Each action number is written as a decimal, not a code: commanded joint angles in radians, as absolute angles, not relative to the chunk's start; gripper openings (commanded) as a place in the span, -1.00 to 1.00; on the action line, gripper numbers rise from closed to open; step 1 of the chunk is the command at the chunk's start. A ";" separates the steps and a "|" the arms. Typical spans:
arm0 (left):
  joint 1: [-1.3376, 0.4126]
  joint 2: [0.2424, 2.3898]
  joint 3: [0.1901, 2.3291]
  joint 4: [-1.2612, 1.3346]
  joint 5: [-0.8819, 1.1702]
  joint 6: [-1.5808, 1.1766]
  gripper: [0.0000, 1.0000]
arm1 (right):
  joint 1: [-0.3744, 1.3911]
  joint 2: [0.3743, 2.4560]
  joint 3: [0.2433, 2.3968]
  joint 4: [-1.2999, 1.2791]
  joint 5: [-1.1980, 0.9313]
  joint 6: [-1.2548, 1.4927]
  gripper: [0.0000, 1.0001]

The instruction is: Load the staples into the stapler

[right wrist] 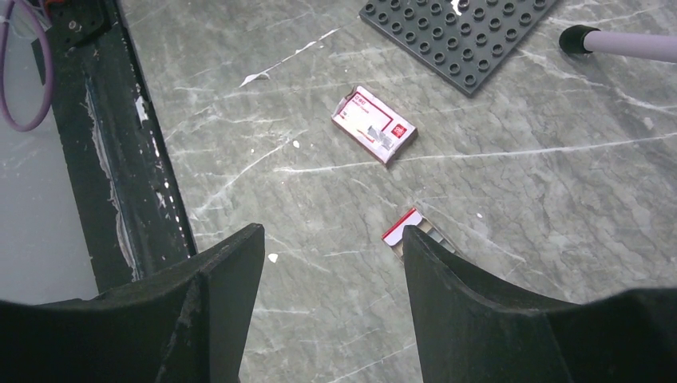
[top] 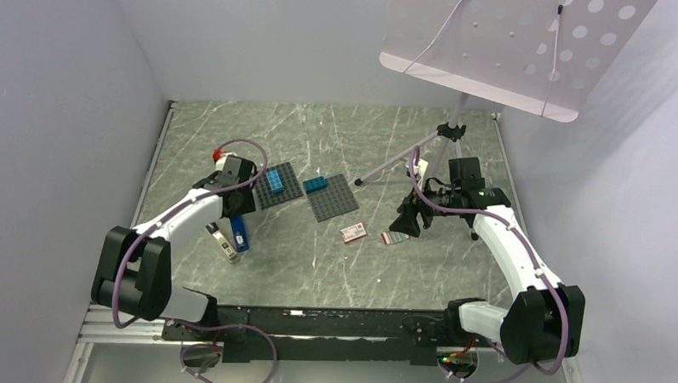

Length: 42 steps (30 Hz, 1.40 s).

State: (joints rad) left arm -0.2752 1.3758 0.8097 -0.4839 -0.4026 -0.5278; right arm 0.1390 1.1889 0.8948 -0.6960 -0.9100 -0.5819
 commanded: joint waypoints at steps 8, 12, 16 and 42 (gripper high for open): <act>-0.209 1.517 0.933 -0.488 -0.346 -0.440 0.10 | 0.139 1.155 0.914 -0.682 -0.953 -0.592 0.36; -0.199 1.535 0.948 -0.490 -0.350 -0.425 -0.02 | 0.138 1.156 0.916 -0.684 -0.955 -0.592 0.36; -0.192 1.537 0.955 -0.491 -0.347 -0.416 -0.20 | 0.139 1.155 0.916 -0.685 -0.956 -0.594 0.36; -0.680 1.022 0.746 -0.201 0.302 0.043 -1.00 | 0.176 1.165 0.929 -1.067 -1.160 -1.373 0.80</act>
